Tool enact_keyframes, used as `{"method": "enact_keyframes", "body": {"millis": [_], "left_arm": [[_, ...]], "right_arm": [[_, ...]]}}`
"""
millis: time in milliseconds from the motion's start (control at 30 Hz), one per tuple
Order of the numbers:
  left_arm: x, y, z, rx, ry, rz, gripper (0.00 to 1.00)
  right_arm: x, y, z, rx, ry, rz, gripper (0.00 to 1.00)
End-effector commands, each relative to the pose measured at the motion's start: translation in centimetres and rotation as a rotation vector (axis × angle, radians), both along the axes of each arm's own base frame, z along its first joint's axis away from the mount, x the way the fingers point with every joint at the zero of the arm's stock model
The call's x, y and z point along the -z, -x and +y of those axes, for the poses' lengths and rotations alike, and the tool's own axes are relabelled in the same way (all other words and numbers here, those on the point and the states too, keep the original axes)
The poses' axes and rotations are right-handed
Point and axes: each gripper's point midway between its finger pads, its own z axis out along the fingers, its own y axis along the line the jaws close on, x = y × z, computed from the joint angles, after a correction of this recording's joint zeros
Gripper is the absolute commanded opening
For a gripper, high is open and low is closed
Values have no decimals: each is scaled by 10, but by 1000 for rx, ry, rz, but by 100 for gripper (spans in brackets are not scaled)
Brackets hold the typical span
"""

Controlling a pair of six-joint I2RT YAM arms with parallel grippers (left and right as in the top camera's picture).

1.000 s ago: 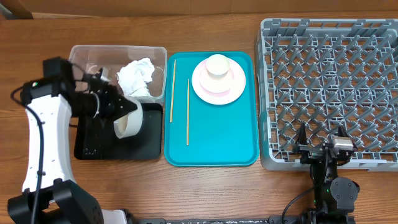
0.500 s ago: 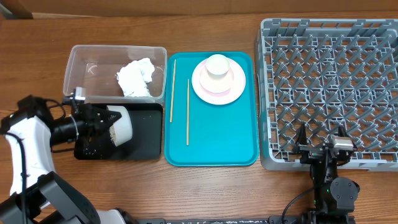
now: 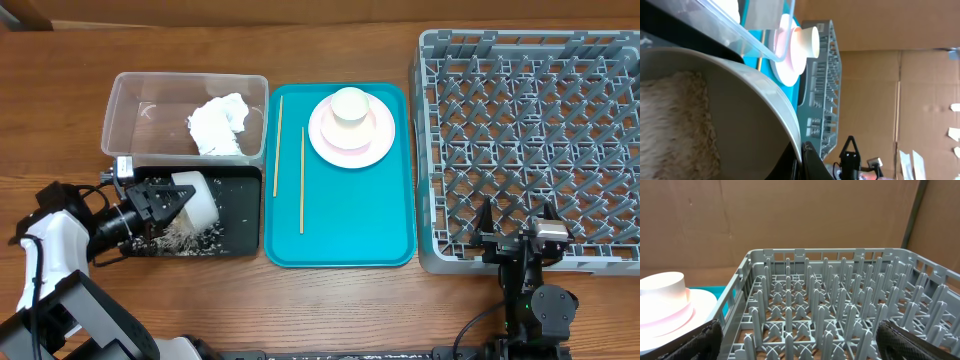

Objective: Sort waste into correct bins and load items into the dishwasher
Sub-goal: 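Carry the bowl left and tip the rice onto the black tray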

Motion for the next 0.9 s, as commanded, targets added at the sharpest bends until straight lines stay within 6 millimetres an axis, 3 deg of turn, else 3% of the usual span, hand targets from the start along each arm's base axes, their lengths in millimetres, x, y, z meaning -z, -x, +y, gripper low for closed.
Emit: {"method": "enact_keyframes", "body": {"millis": [0,233,533,767,867], "left_arm": [[-17,-1,-1,-17,71,-105,4],[-37,-3,-2,-39,186,-160,4],[-49,-4,-2,-48,245,-194,4],[-50,-1,-5,-59,296,-134,4],[-49,-6,0,-50,248,-192,4]], "right_arm": [[3,0,-2,9,6,1,100],[3,0,-2,9,6,1,100],[3,0,-2,8,6,1,100],[3,0,-2,9,6,1,100],[3,0,-2,9,6,1,100]]}}
